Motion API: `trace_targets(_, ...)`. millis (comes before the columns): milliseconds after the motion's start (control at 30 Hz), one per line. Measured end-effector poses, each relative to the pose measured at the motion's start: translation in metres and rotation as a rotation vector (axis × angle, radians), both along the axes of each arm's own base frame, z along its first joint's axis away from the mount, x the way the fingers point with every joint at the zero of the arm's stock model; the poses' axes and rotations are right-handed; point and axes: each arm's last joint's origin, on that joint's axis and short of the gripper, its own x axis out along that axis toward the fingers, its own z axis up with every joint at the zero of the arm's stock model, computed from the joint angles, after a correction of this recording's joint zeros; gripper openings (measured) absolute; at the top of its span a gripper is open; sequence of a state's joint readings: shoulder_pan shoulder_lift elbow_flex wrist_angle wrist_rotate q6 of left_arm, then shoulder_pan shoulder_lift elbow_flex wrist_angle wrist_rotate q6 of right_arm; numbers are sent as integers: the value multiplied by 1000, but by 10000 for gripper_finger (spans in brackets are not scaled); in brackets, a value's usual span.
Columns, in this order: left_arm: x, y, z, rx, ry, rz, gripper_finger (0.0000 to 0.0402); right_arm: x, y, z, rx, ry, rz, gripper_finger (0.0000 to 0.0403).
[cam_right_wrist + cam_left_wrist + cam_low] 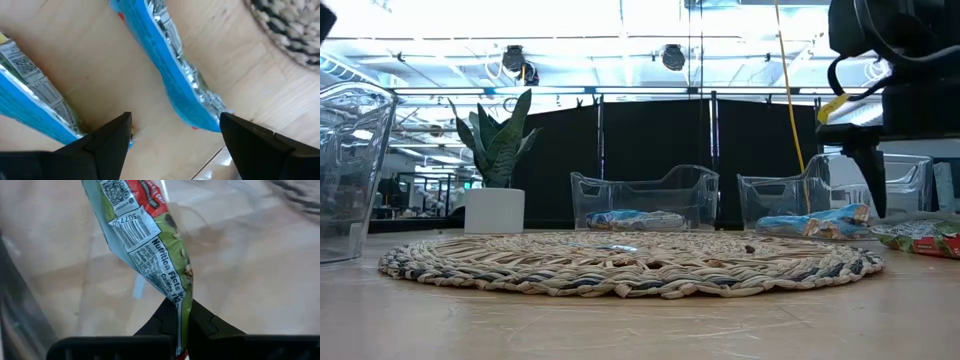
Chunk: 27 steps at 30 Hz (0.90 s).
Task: Pick and place Granola Bars by type
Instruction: Put the top red granola bar into the bottom transparent bin
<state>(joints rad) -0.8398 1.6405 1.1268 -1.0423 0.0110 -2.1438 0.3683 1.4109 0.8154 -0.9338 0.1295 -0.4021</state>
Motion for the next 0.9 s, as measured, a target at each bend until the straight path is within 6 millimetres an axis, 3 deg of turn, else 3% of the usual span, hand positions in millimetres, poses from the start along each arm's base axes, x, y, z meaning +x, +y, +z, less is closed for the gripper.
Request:
trace_targets(433, -5, 8, -40, -39, -51, -6, 14, 14, 5, 0, 56, -138, 31, 293)
trace_targets(900, -5, 11, -43, 21, -95, 6, 12, 5, 2, -18, 55, -135, 54, 293)
